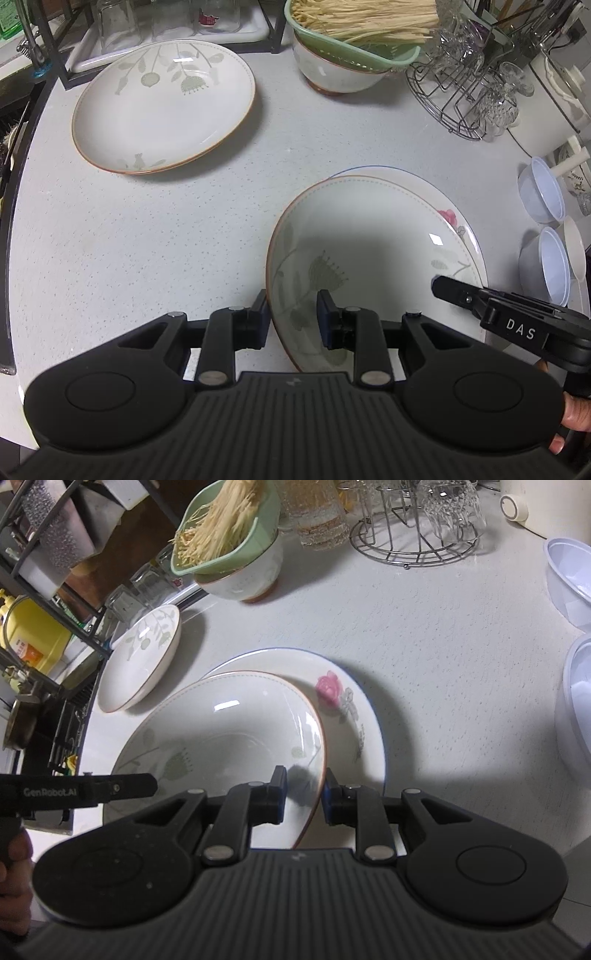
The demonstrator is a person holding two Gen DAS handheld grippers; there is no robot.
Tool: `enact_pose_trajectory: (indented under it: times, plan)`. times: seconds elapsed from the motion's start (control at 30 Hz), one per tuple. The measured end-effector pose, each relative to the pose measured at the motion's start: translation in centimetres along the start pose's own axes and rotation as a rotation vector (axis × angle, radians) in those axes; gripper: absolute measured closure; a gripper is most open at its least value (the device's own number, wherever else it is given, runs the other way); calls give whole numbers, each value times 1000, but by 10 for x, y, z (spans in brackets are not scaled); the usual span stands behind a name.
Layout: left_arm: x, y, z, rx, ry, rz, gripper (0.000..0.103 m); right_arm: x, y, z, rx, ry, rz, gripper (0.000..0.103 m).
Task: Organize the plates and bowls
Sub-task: 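Lift the leaf-patterned plate with both grippers and carry it over the rose plate, then lower the leaf-patterned plate onto the rose plate and open both grippers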
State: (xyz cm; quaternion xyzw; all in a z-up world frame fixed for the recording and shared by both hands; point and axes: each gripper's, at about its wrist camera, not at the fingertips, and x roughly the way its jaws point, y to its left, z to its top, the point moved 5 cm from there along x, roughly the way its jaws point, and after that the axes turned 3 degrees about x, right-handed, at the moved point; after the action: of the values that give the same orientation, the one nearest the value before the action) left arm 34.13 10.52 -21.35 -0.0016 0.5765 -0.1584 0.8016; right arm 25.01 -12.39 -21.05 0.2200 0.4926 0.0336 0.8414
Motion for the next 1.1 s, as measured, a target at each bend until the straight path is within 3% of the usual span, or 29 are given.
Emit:
enact_pose_trajectory:
  times: [0.4,0.83,1.1]
  plan:
    - [14,1,5,-53,23,17,73,8,-1,10,-48,-43,-37,78]
    - [-10,4,10,-114,-74,-12,73,0,3,16,-107,-98,-91,78]
    - [-27,-4,11,-86,-128,-3,73,-8,2,21,-130,-128,-106,79]
